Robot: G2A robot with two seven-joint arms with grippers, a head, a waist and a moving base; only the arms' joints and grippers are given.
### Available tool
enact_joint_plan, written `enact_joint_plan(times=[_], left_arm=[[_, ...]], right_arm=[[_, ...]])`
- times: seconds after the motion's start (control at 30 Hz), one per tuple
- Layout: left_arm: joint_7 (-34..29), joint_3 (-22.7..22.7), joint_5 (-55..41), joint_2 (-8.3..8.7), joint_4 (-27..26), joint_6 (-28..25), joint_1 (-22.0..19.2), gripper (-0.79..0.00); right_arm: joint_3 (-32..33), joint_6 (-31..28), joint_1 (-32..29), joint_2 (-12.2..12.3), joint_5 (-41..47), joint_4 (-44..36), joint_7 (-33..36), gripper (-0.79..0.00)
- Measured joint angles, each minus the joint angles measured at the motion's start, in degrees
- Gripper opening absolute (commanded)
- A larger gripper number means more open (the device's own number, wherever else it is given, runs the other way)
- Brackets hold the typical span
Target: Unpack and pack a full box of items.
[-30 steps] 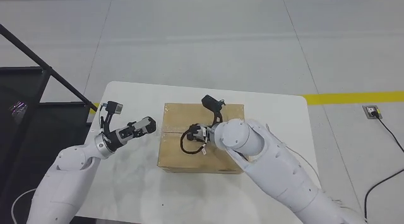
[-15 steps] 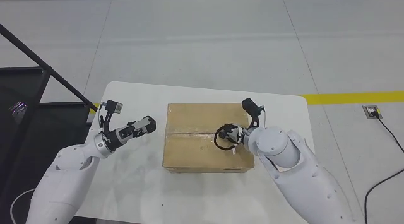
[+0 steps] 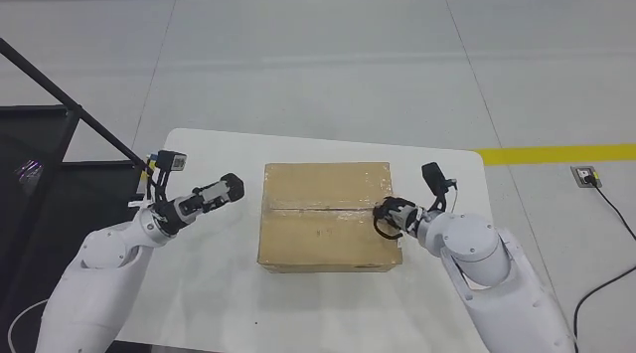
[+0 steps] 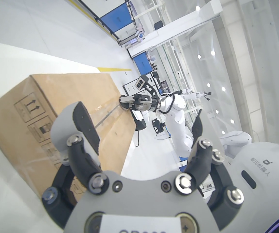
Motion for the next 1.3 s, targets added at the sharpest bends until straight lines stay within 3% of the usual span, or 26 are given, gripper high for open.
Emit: enact_joint_plan(times=[0.13,0.27,0.53,0.67,0.93,1.3], left_arm=[[-0.19,1.60,1.09,-0.29,-2.93,1.63,-0.26,0.000],[0.72,5.34,3.29,-1.23,-2.63,2.77,-2.26,0.000],[3.54,14.90,5.34,-4.52,5.59,2.74,-9.05,0.000],[2.99,16.94,6.41,-5.36,9.40,3.28,-11.36,0.000],[0.40,15.20,6.41,-4.93,13.49,2.67,-12.04,0.000],[-2.83,10.27,3.39,-3.24,13.46,2.38,-8.55,0.000]], right_arm=[[0.41,-1.43,-0.81,0.05,0.93,-0.28,-0.58,-0.785],[0.25,-2.04,-1.00,0.10,1.10,-0.19,-0.69,-0.785],[0.03,-2.64,-1.39,0.23,1.51,-0.06,-0.49,-0.785],[0.09,-2.96,-1.53,0.32,1.66,0.03,-0.38,-0.785],[0.23,-3.83,-1.53,0.44,2.14,0.25,-0.54,-0.785],[-0.36,-3.93,-0.17,0.43,2.70,1.08,-0.64,-0.785]])
